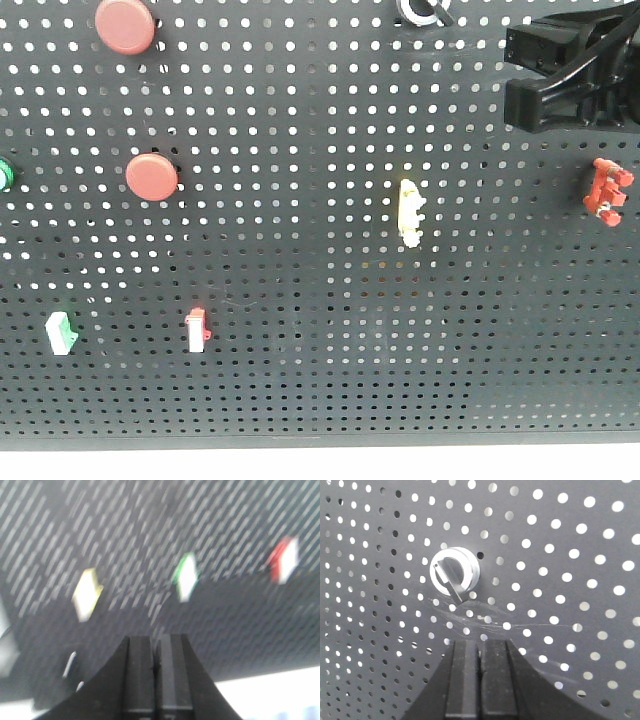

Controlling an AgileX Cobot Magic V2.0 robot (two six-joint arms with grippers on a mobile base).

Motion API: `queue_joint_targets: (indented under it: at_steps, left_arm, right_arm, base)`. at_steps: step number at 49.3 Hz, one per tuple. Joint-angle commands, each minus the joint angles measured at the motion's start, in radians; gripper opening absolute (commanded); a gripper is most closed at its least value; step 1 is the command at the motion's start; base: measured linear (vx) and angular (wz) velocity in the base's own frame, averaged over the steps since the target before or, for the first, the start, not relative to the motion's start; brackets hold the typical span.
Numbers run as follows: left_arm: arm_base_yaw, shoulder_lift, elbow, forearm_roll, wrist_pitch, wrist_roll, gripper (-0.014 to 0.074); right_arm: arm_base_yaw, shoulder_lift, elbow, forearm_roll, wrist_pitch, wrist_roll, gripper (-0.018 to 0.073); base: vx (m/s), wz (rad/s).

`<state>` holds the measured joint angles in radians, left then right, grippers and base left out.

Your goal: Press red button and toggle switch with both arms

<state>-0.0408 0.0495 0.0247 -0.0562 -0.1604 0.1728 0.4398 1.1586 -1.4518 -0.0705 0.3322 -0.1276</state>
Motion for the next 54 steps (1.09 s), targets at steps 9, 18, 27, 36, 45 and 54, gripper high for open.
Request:
queue_joint_targets:
  at_steps: [9,18,27,36,45,54]
  left_arm:
    - [0.084,-0.067,0.037,-0.025,0.131,-0.016,0.0001]
    - [0.084,-0.067,0.037,-0.025,0.149,-0.016,0.0001]
    - [0.084,-0.067,0.036,-0.025,0.149,-0.016,0.0001]
    - [0.084,-0.067,0.036,-0.025,0.149,-0.016,0.0001]
    - [0.084,-0.067,0.036,-0.025,0.149,-0.016,0.0001]
    - [0.084,-0.067,0.036,-0.025,0.149,-0.016,0.0001]
  right_arm:
    - [-0.004,-0.016,-0.030,-0.004,-0.084,-0.008,-0.0003]
    - [-0.004,-0.015,-0.030,-0.004,-0.087,-0.008,-0.0003]
    - [-0.004,-0.015,-0.030,-0.004,-0.087,-0.008,-0.0003]
    - [-0.004,-0.015,-0.030,-0.004,-0.087,-0.008,-0.0003]
    - [-0.004,-0.015,-0.030,-0.004,-0.087,-0.008,-0.0003]
    - [-0.004,-0.032,-0.019,-0.066,-0.053,-0.065,-0.0003]
  base:
    - [0.00,0.00]
    - [0.00,0.00]
    - [0.00,0.00]
    - [0.00,0.00]
    - [0.00,0.00]
    - [0.00,0.00]
